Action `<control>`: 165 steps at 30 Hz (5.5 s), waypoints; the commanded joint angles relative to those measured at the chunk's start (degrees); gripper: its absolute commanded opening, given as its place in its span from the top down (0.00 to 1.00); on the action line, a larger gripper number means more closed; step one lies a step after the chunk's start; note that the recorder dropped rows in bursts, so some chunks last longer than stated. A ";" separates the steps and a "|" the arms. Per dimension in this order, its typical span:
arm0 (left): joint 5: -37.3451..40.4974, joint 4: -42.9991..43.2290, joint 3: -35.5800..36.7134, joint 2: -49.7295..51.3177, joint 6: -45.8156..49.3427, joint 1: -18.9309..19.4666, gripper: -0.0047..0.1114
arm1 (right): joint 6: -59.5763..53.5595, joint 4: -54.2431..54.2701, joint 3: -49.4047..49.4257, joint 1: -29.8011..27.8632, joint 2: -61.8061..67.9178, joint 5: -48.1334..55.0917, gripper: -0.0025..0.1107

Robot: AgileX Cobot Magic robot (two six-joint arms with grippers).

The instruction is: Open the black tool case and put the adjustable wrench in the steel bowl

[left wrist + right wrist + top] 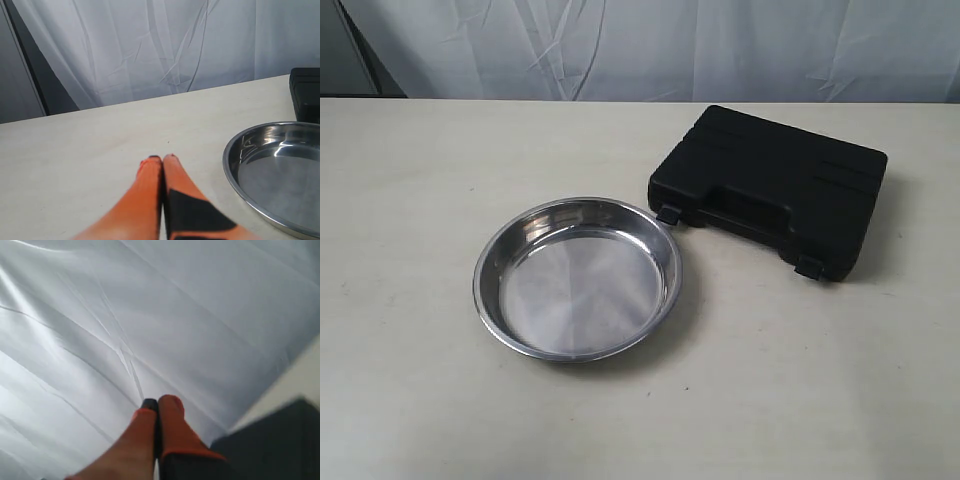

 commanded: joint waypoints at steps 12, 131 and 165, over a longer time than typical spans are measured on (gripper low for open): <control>-0.34 -0.20 -0.12 0.20 -0.04 -0.21 0.96 | -2.29 -49.16 -53.75 -0.23 62.65 32.93 0.98; -0.34 -0.20 -0.12 0.20 -0.04 -0.21 0.96 | -0.16 -60.72 -83.85 15.77 118.32 72.22 0.54; -0.34 -0.20 -0.12 0.20 -0.04 -0.21 0.96 | 2.66 -65.10 -83.85 15.77 122.30 69.14 0.98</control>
